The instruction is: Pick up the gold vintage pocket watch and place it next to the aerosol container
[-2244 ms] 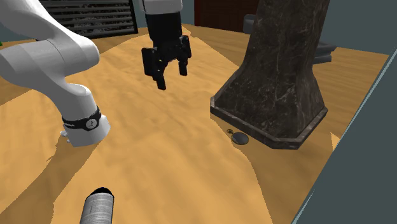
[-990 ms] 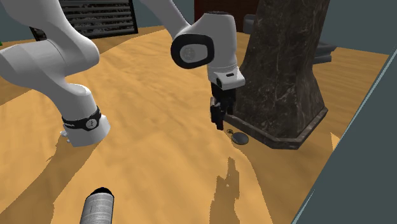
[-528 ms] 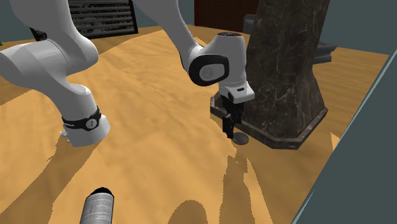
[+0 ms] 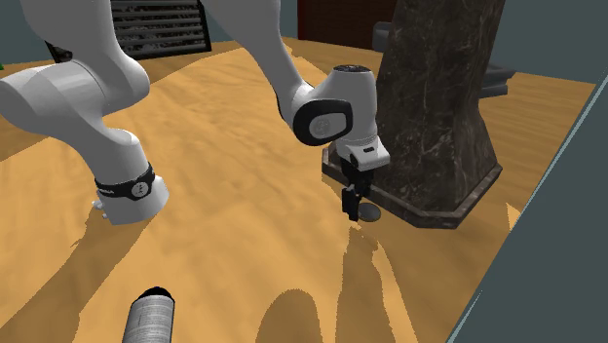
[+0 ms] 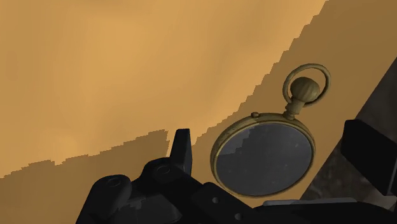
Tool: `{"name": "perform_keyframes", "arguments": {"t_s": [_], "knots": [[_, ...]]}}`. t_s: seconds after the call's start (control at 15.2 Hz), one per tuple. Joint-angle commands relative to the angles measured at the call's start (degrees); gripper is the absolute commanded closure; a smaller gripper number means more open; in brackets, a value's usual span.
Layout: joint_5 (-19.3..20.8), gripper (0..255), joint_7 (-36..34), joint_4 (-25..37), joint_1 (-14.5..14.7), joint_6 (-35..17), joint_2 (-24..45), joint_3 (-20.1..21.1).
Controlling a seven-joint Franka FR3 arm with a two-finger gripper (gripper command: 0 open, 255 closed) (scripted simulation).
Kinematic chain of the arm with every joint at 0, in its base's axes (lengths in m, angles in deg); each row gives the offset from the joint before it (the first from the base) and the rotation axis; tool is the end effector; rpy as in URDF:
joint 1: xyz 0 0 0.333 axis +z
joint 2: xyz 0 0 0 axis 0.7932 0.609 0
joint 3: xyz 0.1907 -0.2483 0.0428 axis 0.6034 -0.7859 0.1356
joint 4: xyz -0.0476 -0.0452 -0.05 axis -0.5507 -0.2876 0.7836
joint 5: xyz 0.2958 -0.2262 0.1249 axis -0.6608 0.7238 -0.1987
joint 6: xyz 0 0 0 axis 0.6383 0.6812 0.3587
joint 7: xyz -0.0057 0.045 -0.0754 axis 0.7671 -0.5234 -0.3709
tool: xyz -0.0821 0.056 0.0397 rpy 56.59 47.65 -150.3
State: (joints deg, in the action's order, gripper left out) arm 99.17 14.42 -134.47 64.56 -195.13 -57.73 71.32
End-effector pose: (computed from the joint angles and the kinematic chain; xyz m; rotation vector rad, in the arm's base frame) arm 0.4633 0.3049 0.1993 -3.0674 -0.1564 -0.2336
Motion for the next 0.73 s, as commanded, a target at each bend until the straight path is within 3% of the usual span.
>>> {"name": "perform_keyframes", "arguments": {"t_s": [0.0, 0.2, 0.26, 0.66], "knots": [[0.0, 0, -0.1, 0.0, 0.1, -0.1, 0.4, -0.1], [0.0, 0, -0.1, 0.0, 0.1, -0.1, 0.4, -0.1], [0.1, 255, -0.1, 0.0, 0.1, -0.2, 0.4, -0.1], [-0.1, 255, 0.0, 0.1, 0.0, 0.0, 0.3, 0.0]]}}
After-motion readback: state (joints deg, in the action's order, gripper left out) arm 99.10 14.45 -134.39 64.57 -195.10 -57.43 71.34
